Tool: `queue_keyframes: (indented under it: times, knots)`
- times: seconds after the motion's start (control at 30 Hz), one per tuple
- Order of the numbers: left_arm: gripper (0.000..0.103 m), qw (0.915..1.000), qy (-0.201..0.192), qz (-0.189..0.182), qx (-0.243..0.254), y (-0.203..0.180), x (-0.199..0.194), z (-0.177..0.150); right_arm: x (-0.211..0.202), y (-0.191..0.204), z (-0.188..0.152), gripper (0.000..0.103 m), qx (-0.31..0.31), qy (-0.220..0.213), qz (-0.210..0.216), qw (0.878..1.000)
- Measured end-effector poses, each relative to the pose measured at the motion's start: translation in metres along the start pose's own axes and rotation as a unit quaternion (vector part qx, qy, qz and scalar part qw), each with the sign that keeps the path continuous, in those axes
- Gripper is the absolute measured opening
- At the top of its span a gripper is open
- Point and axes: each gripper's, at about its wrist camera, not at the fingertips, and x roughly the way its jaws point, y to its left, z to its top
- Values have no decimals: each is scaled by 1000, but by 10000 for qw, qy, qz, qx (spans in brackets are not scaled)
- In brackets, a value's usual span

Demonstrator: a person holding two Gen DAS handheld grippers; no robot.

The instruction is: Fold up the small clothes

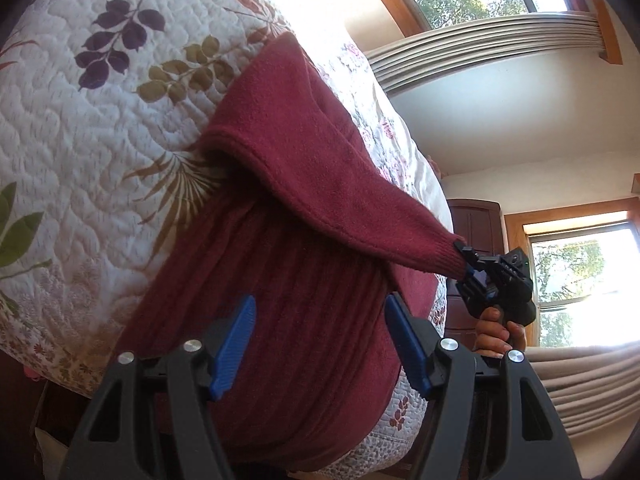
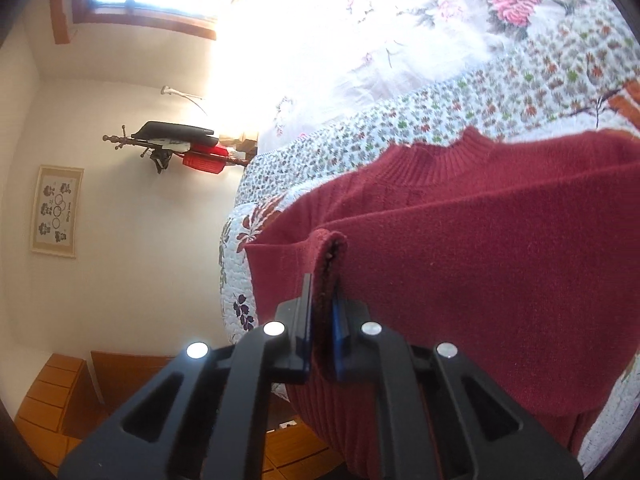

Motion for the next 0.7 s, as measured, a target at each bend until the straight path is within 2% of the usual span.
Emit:
queue_keyframes:
  times: [0.1, 0.23, 0.47, 0.7]
  knots:
    - [67, 10000, 53, -7, 52, -6, 5, 0, -34, 13, 4, 7, -199, -361, -82, 9991]
    - [67, 9997, 174, 5, 150, -15, 17, -2, -76, 6, 4, 7, -263, -837, -243, 9958]
    - [67, 9991, 323, 5, 259, -26, 31, 0, -121, -68, -11, 7, 350, -1268, -455, 9903]
    - [67, 9985, 351, 26, 422, -39, 41, 14, -101, -151, -29, 7, 1074, -1113, -644, 9859]
